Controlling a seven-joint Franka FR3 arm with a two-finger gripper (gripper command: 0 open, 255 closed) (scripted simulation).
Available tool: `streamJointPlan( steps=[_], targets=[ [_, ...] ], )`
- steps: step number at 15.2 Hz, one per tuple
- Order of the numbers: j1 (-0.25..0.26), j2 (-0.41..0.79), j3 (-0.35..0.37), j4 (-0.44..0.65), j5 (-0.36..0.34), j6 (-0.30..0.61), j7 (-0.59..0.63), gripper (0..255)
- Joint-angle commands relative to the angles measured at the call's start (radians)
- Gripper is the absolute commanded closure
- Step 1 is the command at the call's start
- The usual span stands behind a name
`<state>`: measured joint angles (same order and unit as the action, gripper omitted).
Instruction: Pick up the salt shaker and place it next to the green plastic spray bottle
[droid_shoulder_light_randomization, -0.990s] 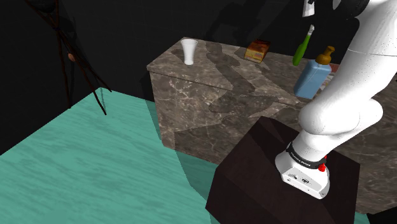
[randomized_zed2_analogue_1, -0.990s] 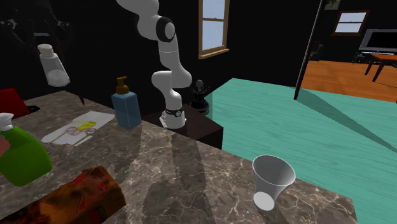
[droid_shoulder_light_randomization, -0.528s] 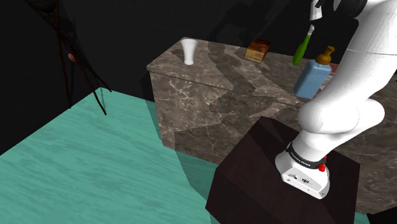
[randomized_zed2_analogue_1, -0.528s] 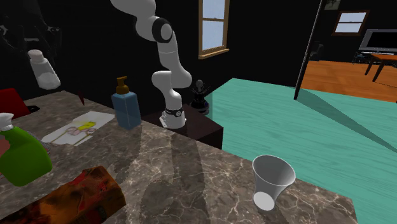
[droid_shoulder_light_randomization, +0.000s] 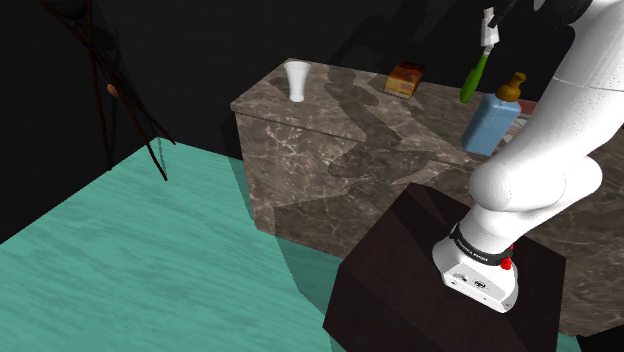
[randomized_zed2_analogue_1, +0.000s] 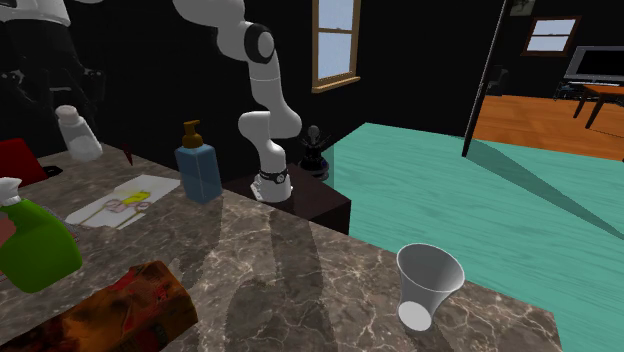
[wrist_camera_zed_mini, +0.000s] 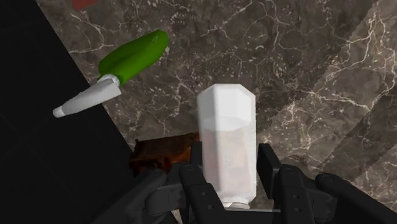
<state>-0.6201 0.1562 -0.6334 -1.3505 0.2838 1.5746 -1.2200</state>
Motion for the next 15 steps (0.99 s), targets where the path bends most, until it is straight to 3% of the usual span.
streamJointPlan(
  steps=[1,15],
  targets=[
    [0.009,-0.015,0.002,-0.043,-0.010,0.032,0.000,255],
    [0.037,-0.067,0.013,-0.290,-0.037,0.238,-0.015,255]
  ],
)
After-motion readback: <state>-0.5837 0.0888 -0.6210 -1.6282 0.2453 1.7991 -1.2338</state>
